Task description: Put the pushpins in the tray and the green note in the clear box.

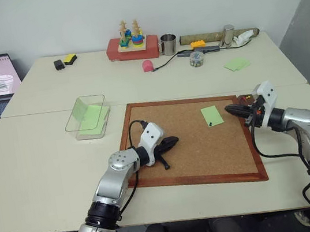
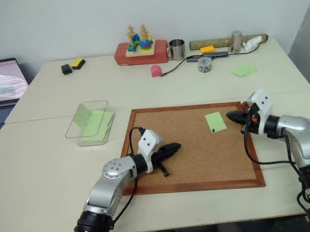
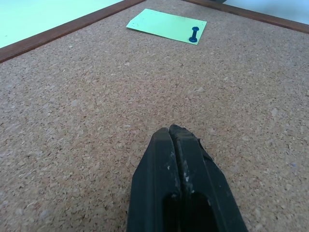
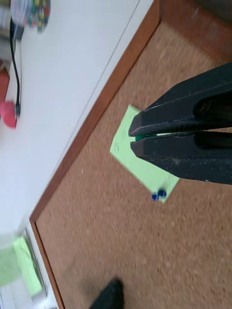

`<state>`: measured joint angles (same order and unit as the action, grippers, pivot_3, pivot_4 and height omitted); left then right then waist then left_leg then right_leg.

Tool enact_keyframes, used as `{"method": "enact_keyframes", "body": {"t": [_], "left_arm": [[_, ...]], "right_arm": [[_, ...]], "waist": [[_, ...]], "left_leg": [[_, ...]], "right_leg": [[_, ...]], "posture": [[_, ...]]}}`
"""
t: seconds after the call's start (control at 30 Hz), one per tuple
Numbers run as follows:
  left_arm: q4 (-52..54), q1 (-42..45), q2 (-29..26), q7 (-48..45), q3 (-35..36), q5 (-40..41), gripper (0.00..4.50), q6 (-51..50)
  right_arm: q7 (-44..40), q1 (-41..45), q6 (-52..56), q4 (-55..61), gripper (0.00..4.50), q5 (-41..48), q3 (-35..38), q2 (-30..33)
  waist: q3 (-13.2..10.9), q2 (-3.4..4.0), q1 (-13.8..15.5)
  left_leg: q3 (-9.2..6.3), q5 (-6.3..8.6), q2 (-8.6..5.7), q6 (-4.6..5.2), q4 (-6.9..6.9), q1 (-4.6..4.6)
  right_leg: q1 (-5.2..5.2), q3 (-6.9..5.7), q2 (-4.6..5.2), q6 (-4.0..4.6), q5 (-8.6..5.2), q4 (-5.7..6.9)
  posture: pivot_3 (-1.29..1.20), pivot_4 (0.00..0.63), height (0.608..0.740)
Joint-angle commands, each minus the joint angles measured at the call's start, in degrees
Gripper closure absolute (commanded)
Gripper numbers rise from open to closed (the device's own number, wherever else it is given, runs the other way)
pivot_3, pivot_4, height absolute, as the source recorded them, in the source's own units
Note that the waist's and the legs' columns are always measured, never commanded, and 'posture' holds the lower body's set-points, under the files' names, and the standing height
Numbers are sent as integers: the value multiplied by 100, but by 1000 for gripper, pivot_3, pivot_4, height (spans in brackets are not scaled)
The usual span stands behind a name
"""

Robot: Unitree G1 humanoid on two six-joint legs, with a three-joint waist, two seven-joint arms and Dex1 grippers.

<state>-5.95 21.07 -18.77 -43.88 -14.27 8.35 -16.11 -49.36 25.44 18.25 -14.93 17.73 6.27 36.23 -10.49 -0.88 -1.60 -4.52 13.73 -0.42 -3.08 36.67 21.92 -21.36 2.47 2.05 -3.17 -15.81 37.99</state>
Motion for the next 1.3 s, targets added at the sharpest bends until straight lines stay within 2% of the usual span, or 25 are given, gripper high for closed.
{"method": "enact_keyframes", "body": {"t": [0.03,0.3,0.33,0.37,0.6,0.73,0.83,1.0,1.3], "left_arm": [[-182,-147,-25,19,-156,-183,4500,-135],[-205,-123,19,9,-198,-188,4500,-116],[-205,-123,18,8,-198,-187,4500,-116],[-205,-123,18,9,-198,-188,4500,-116],[-211,-131,12,14,-190,-188,4500,-118],[-219,-125,19,20,-183,-184,4500,-112],[-245,-112,27,15,-183,-183,4500,-98],[-303,-81,34,-5,-178,-183,4500,-67],[-321,-45,42,-15,-179,-196,4500,-58]], "right_arm": [[533,259,-277,-518,4485,-509,177,359],[1124,650,-463,-1502,4485,-919,145,362],[1122,667,-460,-1534,4060,-917,147,356],[1111,681,-463,-1561,3996,-914,150,349],[1023,689,-557,-1426,2325,-814,295,337],[668,487,-290,-795,1689,-519,420,433],[331,168,-129,44,1689,-285,382,493],[-57,-392,-206,1104,1689,-329,-154,416],[-2,-437,-559,1008,1689,-502,-780,-219]], "waist": [[0,0,2],[1,1,-1],[1,1,0],[1,2,1],[1,2,-1],[1,2,-1],[2,3,8],[2,3,4],[2,3,12]], "left_leg": [[0,0,0,0,0,0],[5,0,-1,0,0,0],[5,0,-1,0,0,0],[4,0,-1,0,-1,1],[5,0,-1,1,-1,0],[4,0,-1,0,-1,2],[2,0,-1,0,-2,3],[-3,1,0,1,-1,3],[-3,0,-1,0,0,3]], "right_leg": [[0,0,0,0,0,0],[0,5,0,-1,1,-3],[1,5,0,-1,1,-3],[0,4,0,0,1,-3],[0,5,0,1,2,-2],[0,5,0,0,1,-3],[0,2,0,-2,0,-3],[1,-1,0,-19,-10,-5],[2,-1,1,-22,-11,-7]], "posture": [[0,150,740],[0,150,740],[0,150,740],[0,150,740],[0,150,740],[0,150,740],[0,150,740],[0,150,740],[0,150,740]]}}
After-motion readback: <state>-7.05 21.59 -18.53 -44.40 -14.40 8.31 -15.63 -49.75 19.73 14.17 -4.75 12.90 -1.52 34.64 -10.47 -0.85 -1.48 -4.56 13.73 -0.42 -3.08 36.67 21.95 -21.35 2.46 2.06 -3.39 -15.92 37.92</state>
